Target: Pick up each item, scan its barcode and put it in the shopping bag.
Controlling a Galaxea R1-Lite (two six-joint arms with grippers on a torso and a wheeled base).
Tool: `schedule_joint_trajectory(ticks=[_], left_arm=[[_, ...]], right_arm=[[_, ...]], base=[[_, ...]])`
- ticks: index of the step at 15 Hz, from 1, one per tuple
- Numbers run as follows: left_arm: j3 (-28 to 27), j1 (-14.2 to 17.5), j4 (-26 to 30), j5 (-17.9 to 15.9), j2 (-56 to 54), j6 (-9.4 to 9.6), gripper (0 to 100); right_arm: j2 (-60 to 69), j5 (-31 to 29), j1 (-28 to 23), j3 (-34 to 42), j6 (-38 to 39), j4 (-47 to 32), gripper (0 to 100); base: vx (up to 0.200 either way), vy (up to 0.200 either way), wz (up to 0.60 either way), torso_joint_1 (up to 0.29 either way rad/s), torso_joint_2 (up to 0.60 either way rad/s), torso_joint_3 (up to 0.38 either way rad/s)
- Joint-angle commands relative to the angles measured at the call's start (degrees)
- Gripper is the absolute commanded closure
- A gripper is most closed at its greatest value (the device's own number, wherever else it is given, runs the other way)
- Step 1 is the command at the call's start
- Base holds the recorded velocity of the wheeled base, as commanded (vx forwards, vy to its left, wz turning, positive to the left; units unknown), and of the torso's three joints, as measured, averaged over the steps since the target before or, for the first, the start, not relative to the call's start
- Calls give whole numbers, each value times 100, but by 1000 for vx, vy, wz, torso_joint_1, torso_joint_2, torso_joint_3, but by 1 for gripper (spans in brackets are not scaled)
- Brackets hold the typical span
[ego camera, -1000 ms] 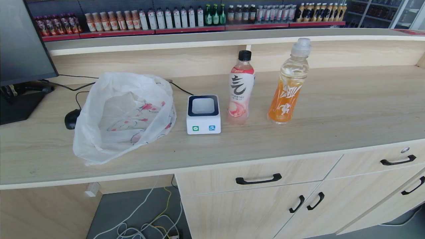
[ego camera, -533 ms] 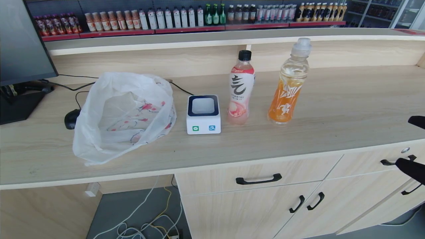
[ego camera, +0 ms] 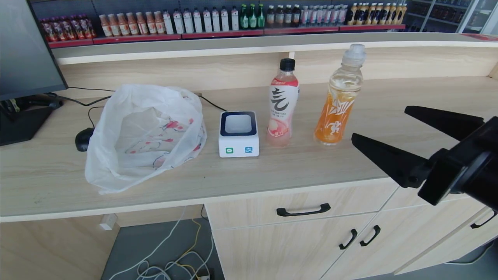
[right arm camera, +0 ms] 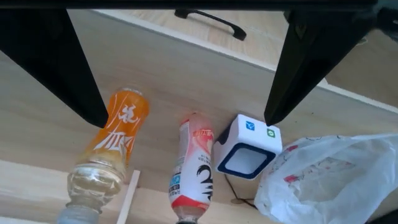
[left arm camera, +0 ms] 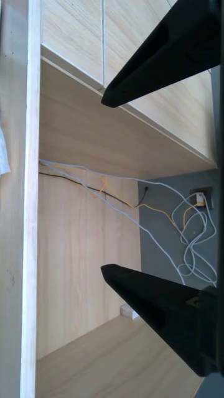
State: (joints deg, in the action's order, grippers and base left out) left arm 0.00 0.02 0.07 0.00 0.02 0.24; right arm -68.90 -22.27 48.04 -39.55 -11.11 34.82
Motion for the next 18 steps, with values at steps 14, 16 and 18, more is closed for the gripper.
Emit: schedule_joint_trajectory(ticks=[14,16,18], left_arm=[[0,6,-7,0,-2,2,0],[0,-2,-7,0,-2,2,0],[0,6,-7,0,-2,2,0]], right_arm=[[-2303,-1288,100,-290,65,2688,0],[-2382,-1007,-76,-299,56,2741,0],[-2461,-673,-234,-361,65,2741,0]], base=[[0,0,0,0,0,0],[0,0,0,0,0,0],[0,0,0,0,0,0]])
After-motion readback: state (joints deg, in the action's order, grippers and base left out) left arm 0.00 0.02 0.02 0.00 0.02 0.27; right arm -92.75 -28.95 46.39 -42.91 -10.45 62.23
